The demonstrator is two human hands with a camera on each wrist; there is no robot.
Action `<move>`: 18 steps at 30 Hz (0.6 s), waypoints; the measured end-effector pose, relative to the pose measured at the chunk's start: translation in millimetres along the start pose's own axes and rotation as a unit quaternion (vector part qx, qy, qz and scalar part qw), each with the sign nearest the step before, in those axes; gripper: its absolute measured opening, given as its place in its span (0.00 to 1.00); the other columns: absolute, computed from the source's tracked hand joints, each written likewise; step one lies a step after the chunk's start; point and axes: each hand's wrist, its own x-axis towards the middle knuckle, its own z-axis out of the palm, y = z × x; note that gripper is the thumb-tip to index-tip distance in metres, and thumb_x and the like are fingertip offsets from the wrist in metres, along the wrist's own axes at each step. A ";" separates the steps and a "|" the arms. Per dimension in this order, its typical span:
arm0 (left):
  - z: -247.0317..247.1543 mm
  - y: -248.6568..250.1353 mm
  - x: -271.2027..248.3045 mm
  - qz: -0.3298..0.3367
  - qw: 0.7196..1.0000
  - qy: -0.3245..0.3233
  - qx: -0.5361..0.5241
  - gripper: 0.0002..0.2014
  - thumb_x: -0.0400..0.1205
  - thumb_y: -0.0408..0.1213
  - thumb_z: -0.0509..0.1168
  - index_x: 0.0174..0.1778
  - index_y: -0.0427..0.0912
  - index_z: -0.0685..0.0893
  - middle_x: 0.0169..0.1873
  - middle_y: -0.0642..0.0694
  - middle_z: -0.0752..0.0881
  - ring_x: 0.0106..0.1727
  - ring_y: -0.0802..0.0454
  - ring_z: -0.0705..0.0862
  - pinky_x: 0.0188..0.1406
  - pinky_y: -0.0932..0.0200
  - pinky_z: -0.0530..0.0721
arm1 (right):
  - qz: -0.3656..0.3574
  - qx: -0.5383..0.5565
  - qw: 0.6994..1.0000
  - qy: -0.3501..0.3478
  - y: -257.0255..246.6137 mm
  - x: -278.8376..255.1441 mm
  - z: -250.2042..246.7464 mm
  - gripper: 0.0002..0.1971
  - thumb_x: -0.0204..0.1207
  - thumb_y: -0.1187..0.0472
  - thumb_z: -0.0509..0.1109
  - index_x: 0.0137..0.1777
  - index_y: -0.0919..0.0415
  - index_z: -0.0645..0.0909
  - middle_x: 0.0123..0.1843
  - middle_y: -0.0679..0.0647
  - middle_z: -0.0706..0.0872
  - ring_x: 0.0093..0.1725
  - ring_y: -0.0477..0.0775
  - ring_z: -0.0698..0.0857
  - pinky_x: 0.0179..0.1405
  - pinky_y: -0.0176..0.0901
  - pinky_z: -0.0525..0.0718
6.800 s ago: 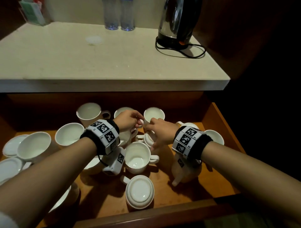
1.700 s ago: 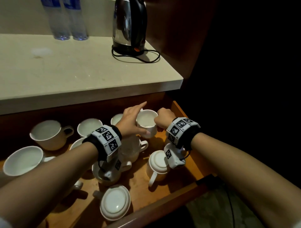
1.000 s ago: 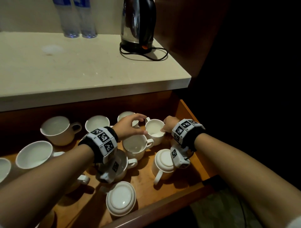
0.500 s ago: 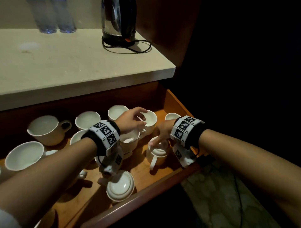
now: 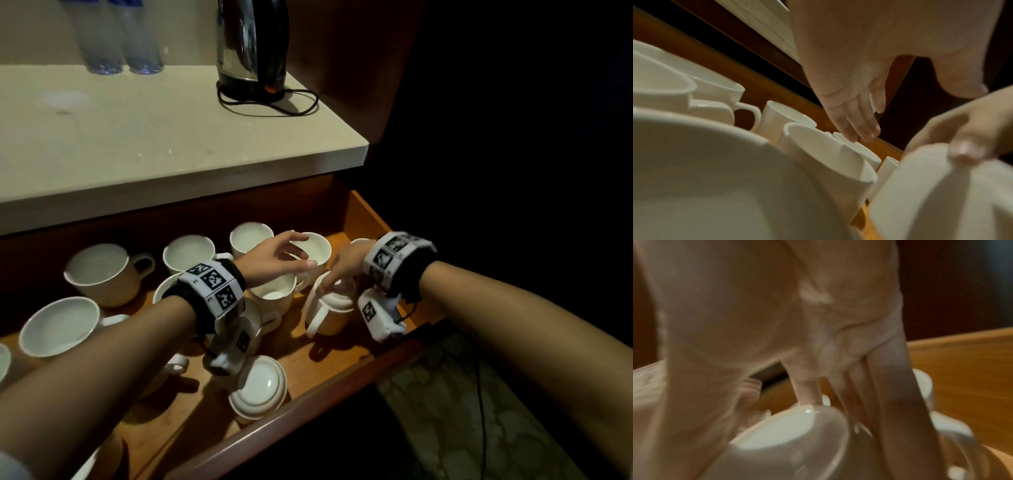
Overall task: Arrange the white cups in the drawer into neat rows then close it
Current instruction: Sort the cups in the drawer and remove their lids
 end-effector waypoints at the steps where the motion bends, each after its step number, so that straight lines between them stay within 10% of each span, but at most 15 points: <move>1: -0.5 0.4 0.6 0.000 1.000 -0.005 0.006 0.29 0.75 0.41 0.71 0.72 0.46 0.71 0.58 0.48 0.82 0.61 0.52 0.83 0.63 0.58 0.78 | 0.007 0.044 0.999 -0.018 3.2 -5.0 -9.3 0.14 0.66 0.44 0.78 0.25 0.50 0.86 0.27 0.45 0.85 0.33 0.47 0.81 0.34 0.34 0.79; 7: 1.4 5.6 2.4 0.016 1.000 -0.024 -0.003 0.38 0.63 0.51 0.78 0.68 0.49 0.71 0.65 0.49 0.77 0.68 0.53 0.76 0.63 0.61 0.75 | 0.016 0.211 0.977 -0.022 20.5 -23.0 -41.9 0.31 0.68 0.39 0.73 0.64 0.60 0.77 0.53 0.64 0.85 0.36 0.55 0.88 0.31 0.38 0.85; 12: -3.9 17.1 4.2 0.047 0.999 0.001 -0.016 0.47 0.63 0.47 0.79 0.76 0.48 0.62 0.71 0.51 0.70 0.67 0.58 0.71 0.50 0.75 0.72 | -0.014 0.334 0.942 -0.001 28.2 -27.1 -42.4 0.25 0.76 0.41 0.61 0.63 0.59 0.76 0.30 0.59 0.79 0.26 0.53 0.77 0.22 0.34 0.75; 15: -3.6 18.3 1.7 0.059 0.998 0.002 -0.020 0.51 0.50 0.53 0.77 0.70 0.54 0.62 0.61 0.59 0.73 0.62 0.63 0.75 0.54 0.70 0.77 | -0.061 0.429 0.901 -0.004 27.3 -25.7 -42.7 0.17 0.78 0.44 0.56 0.58 0.52 0.77 0.18 0.51 0.71 0.26 0.50 0.68 0.27 0.38 0.70; 18: -2.2 14.6 2.2 0.065 0.998 0.026 0.003 0.44 0.58 0.40 0.82 0.65 0.52 0.62 0.56 0.59 0.73 0.58 0.60 0.76 0.55 0.67 0.80 | -0.080 0.456 0.886 -0.014 23.6 -27.7 -40.5 0.14 0.79 0.45 0.55 0.54 0.51 0.77 0.16 0.49 0.73 0.26 0.50 0.72 0.33 0.41 0.71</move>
